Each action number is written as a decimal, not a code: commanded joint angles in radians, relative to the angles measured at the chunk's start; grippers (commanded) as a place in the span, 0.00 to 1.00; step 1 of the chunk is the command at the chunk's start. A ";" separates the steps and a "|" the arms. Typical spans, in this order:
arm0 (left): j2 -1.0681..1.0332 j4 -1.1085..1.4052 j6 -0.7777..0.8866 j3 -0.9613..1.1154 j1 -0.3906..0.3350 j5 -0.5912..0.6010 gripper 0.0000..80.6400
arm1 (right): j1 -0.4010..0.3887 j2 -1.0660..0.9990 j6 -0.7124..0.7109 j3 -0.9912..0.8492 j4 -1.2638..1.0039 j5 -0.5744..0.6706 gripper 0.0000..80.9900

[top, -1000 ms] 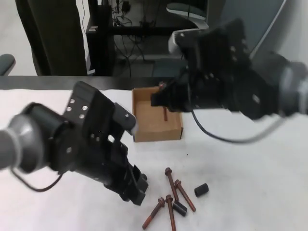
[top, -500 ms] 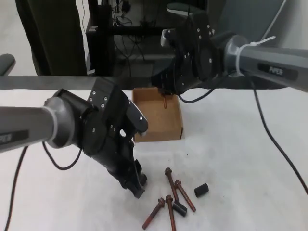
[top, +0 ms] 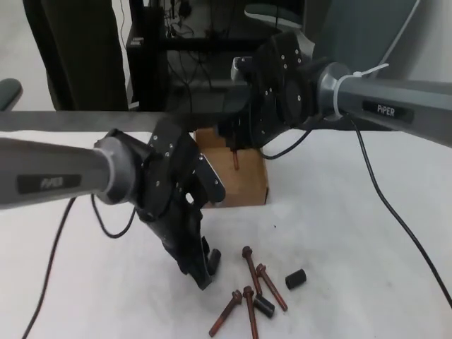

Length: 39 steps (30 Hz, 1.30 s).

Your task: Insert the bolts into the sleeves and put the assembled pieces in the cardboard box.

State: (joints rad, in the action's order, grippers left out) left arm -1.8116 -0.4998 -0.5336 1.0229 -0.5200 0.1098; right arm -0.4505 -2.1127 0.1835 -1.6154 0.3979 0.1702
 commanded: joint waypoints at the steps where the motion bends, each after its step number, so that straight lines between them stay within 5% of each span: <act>1: -0.032 -0.090 -0.023 0.039 -0.002 -0.025 0.54 | 0.003 0.013 0.019 -0.016 -0.004 0.062 0.30; 4: -0.034 -0.159 -0.028 0.070 -0.002 -0.081 0.47 | 0.003 0.035 0.050 -0.020 0.002 0.062 0.71; 6: -0.034 -0.179 -0.033 0.089 -0.001 -0.087 0.46 | 0.003 0.059 0.060 -0.020 0.002 0.062 0.85; 9: -0.034 -0.179 -0.032 0.102 -0.001 -0.087 0.37 | 0.003 0.119 0.037 -0.020 0.058 0.062 0.82; 12: -0.034 -0.185 -0.028 0.102 -0.001 -0.082 0.02 | 0.004 0.210 -0.027 -0.020 0.204 0.001 0.79; 16: -0.034 -0.164 0.008 0.102 -0.001 0.014 0.02 | 0.002 0.287 -0.138 -0.017 0.476 -0.124 0.79; 22: -0.004 -0.141 0.119 0.102 -0.001 0.036 0.02 | -0.018 0.269 -0.281 0.032 0.733 -0.120 0.79; 30: 0.195 -0.124 0.240 0.088 0.026 0.051 0.02 | -0.069 0.219 -0.349 0.115 0.779 -0.123 0.79; 35: 0.378 -0.047 0.319 0.028 0.102 0.132 0.02 | -0.095 0.208 -0.365 0.143 0.766 -0.128 0.55; 39: 0.508 -0.034 0.347 -0.025 0.162 0.177 0.02 | -0.108 0.208 -0.379 0.164 0.743 -0.113 0.60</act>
State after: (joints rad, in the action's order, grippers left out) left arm -1.3649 -0.5464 -0.2083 1.0218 -0.3824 0.2590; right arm -0.5516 -1.9041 -0.1823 -1.4590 1.1498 0.0441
